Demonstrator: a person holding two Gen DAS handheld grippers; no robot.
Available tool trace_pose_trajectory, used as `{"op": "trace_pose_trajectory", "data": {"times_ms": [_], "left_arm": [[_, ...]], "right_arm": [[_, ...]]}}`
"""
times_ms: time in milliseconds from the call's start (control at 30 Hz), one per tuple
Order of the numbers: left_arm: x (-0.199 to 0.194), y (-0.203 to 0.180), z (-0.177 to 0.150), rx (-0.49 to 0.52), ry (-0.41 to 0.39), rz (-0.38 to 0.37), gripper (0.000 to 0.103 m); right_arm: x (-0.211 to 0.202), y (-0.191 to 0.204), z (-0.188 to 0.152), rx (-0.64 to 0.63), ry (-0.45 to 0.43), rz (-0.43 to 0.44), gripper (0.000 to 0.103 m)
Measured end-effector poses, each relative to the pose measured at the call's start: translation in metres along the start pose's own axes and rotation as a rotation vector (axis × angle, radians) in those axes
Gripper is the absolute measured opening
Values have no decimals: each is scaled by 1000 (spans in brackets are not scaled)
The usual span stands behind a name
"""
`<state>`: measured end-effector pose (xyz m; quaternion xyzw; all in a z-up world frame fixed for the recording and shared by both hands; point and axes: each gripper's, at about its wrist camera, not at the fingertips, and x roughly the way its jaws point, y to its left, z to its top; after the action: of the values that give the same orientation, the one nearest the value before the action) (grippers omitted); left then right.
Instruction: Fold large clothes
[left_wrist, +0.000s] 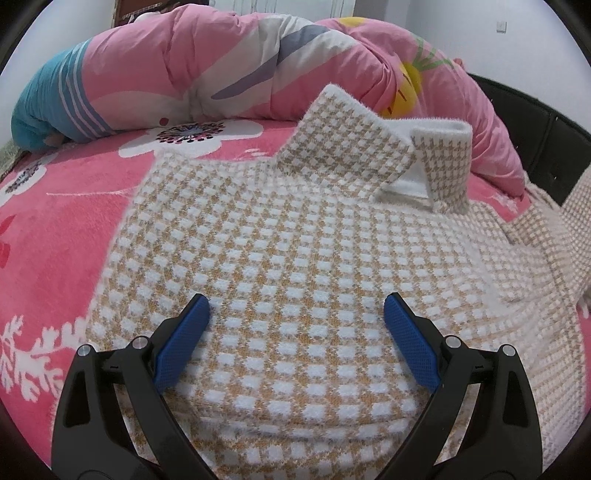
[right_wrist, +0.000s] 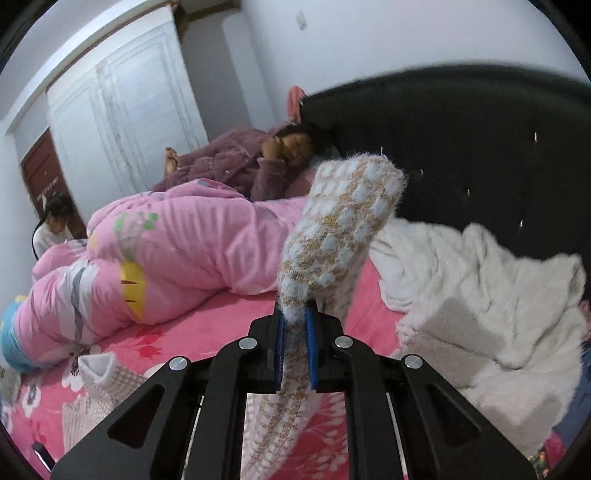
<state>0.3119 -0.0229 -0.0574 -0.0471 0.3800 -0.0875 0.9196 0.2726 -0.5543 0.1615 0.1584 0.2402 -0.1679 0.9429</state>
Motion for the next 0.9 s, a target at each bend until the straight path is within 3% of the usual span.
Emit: {"op": "trace_pose_trajectory", "data": {"times_ms": [167,333,533,700,800,900], "left_arm": [[-5,12,0,-55,-27,-77,92],[-20,28,6,-137,-36,-165,92],[-71,69,1,-232,-41,-220,92],[-102,109,-29,-261,-2,-209,92],[-121,125,-46,-270,-9,-220,92],[-135,135,-56,-268,-18,-238,92]], "right_arm": [[-31,50,-2,-45,-19,15,10],[-61,115,-12,-96,-30,99,10],[-87,218,-61,-267,-27,216,10],[-81,319,-157,-473,48,333,10],[-59,379,-248,-703,190,376,14],[-30,421,-358,-1061,409,348,22]]}}
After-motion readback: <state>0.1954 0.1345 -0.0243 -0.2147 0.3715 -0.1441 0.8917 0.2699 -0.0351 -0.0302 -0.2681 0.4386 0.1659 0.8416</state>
